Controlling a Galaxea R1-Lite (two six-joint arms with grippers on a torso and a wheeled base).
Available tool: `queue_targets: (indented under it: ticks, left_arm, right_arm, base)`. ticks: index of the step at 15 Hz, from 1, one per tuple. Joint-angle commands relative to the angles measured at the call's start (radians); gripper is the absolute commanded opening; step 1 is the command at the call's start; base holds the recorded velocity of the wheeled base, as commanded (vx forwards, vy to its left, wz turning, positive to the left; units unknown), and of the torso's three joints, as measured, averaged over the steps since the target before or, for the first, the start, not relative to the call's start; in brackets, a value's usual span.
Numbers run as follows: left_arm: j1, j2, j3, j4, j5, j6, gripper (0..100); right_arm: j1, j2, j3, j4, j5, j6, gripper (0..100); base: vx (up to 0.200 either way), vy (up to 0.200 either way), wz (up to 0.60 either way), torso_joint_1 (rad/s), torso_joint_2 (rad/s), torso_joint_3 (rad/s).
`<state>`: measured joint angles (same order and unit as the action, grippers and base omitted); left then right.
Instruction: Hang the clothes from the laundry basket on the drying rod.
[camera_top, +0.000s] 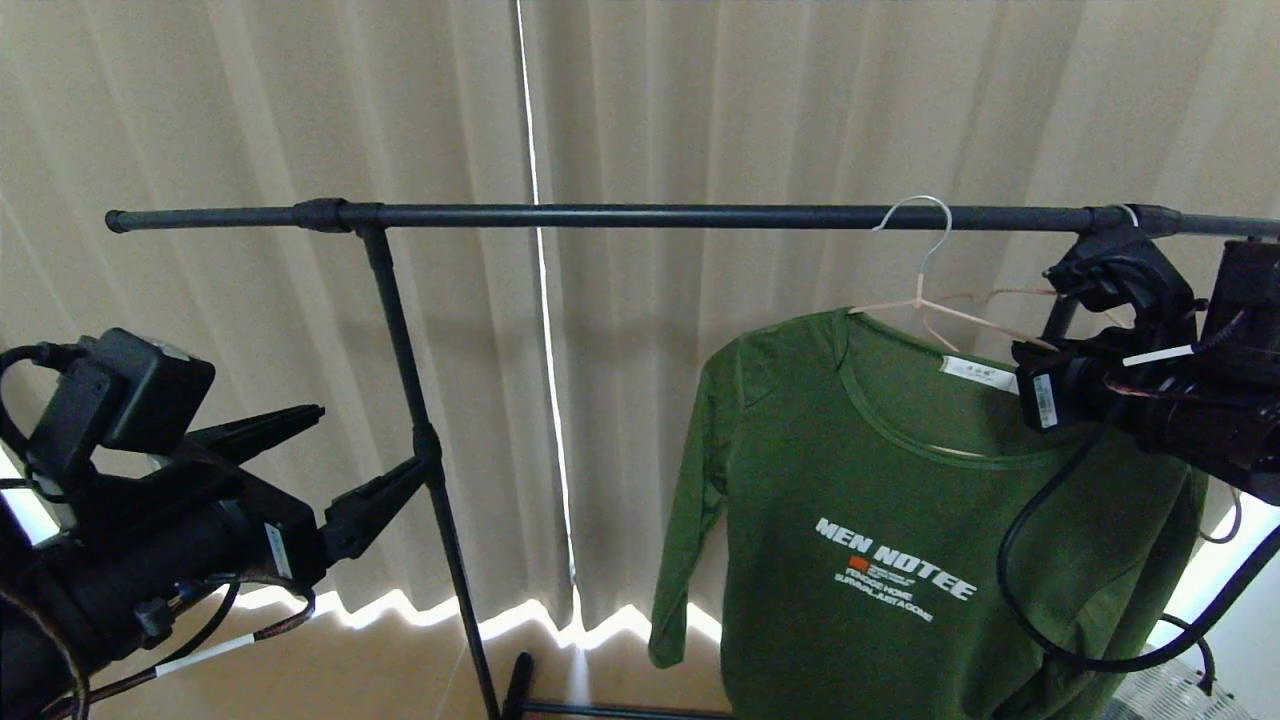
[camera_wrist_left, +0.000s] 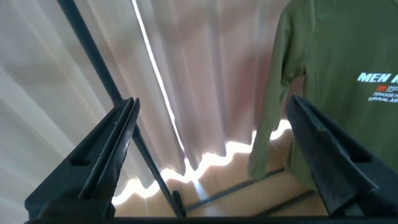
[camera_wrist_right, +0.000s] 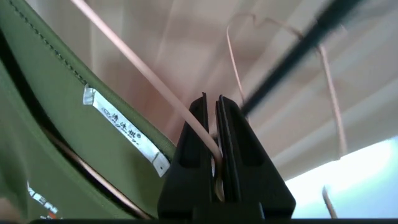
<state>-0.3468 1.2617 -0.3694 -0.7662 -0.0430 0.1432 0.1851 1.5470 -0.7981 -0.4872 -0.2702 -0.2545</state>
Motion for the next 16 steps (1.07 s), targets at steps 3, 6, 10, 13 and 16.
queue_targets:
  ticks: [3,6,10,13,16]
  left_arm:
    - [0.000,0.007,-0.002,-0.002,0.000,0.001,100]
    - [0.000,0.007,-0.003,-0.002,0.000,0.001,100]
    - [0.000,0.007,-0.003,-0.002,0.000,0.001,100]
    - [0.000,0.013,0.003,-0.033,0.000,-0.001,100]
    - [0.000,0.019,0.006,-0.045,0.000,-0.001,100]
  right_arm:
    - [0.001,0.061,-0.066,-0.001,-0.009,0.049,0]
    - [-0.001,0.110,-0.107,-0.001,-0.012,0.049,0]
    - [0.010,0.159,-0.156,-0.001,-0.064,0.047,0]
    - [0.030,0.165,-0.161,0.002,-0.084,0.046,0]
    - [0.082,0.189,-0.162,0.006,-0.089,0.044,0]
  base:
    - [0.000,0.000,0.00,0.000,0.00,0.000]
    - [0.000,0.000,0.00,0.000,0.00,0.000]
    - [0.000,0.000,0.00,0.000,0.00,0.000]
    - [0.000,0.000,0.00,0.000,0.00,0.000]
    - [0.000,0.000,0.00,0.000,0.00,0.000]
